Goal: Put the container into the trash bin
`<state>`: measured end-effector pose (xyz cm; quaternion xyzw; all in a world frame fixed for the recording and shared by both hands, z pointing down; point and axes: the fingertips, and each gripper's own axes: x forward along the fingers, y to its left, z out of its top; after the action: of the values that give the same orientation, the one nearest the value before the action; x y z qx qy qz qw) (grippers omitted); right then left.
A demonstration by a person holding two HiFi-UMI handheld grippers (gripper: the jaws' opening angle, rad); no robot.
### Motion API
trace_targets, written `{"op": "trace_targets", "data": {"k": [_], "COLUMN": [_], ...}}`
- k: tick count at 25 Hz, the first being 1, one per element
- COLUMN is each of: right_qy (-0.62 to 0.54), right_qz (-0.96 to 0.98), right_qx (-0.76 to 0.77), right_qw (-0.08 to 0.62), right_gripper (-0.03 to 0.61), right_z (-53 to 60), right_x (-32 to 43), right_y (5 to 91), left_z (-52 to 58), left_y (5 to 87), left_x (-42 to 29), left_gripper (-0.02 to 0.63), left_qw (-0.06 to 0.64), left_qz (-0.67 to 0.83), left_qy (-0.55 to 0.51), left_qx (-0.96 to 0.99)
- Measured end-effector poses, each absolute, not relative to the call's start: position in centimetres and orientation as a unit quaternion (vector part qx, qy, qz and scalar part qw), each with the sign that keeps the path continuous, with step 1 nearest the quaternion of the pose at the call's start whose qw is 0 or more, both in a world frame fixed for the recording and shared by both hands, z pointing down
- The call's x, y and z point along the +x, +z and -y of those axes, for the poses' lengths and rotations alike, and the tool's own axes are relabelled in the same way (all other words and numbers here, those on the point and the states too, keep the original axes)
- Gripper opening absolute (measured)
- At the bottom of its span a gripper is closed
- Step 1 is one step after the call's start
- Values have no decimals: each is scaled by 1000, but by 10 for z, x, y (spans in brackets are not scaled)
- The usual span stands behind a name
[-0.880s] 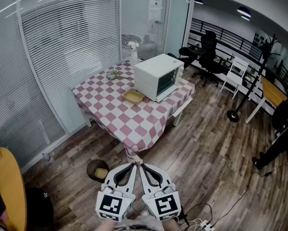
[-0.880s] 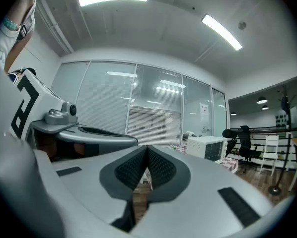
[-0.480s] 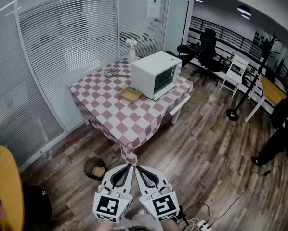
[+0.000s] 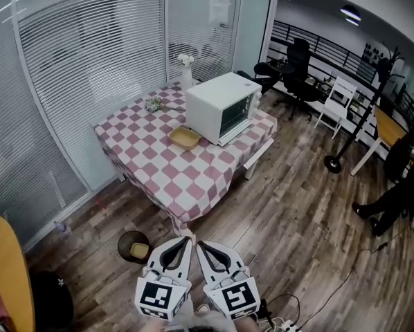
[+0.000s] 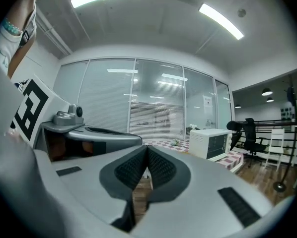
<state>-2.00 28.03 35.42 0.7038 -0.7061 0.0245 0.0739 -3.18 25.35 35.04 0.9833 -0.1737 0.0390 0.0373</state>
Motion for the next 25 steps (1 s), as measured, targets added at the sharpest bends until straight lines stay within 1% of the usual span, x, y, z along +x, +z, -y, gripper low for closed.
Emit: {"op": "trace_targets", "data": {"k": [14, 25], "right_qy": [14, 28], "right_qz": [661, 657], "right_qx": [747, 750], "right_qw": [72, 69], "right_gripper": [-8, -8], "right_z": [-158, -86], "right_x": [66, 83], "right_y": [347, 361], "left_z": [-128, -61], "left_y": [342, 356], "left_x": [60, 75], "left_gripper": [3, 3], "left_qw": [20, 26], "left_qz": [111, 104], "left_qy": [29, 39], "left_qx": [993, 994]}}
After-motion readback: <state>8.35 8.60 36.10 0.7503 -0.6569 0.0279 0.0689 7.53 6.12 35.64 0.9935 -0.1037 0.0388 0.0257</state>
